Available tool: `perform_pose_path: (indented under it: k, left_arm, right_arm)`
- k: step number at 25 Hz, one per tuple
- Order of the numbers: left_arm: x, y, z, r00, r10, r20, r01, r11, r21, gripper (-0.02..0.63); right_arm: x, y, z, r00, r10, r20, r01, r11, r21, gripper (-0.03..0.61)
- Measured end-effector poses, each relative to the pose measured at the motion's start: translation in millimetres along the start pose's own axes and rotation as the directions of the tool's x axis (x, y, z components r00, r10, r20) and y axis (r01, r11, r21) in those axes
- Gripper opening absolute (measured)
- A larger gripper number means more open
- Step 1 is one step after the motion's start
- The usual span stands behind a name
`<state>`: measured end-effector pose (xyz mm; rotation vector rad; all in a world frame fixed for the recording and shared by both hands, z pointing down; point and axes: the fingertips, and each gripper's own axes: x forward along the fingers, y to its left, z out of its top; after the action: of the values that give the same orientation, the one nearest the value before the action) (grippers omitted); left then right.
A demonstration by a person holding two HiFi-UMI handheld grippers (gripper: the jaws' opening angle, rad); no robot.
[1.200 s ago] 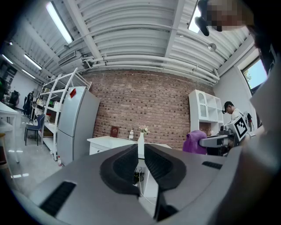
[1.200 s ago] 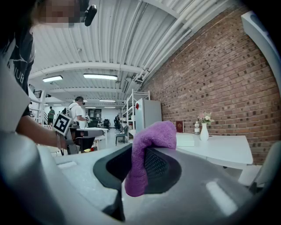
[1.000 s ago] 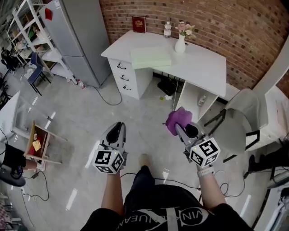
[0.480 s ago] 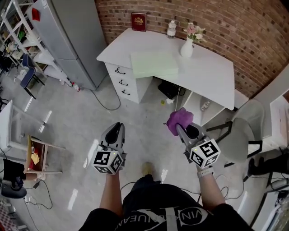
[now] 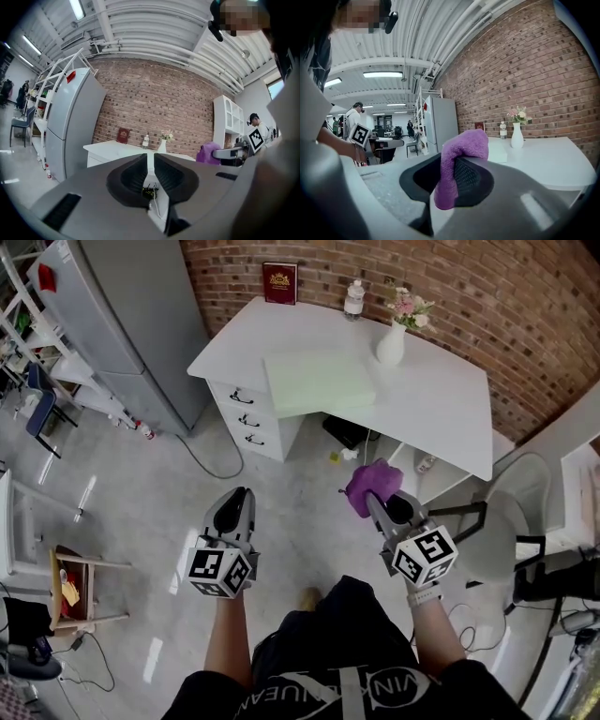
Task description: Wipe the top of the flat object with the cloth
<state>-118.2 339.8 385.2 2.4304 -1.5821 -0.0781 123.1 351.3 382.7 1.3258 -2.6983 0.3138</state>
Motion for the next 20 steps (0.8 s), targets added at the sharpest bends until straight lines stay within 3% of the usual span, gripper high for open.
perform_pose_path:
  k: [11,20]
  left_arm:
    - [70.2,59.2,0.8,0.998,0.046,-0.041,-0.046,0.999,-0.001,0.043]
    - [179.2,88.7,29.5,0.999,0.034,-0.025,-0.035,0.999,-0.017,0.043]
  right_arm:
    - [107.3,-54.8,17.1,0.999,0.045,0.003,-0.045,0.998,0.053,0.061]
    - [205.4,-112.9,51.0,0.991,0.127,-0.039,-0.125,0.991,0.044,0.061]
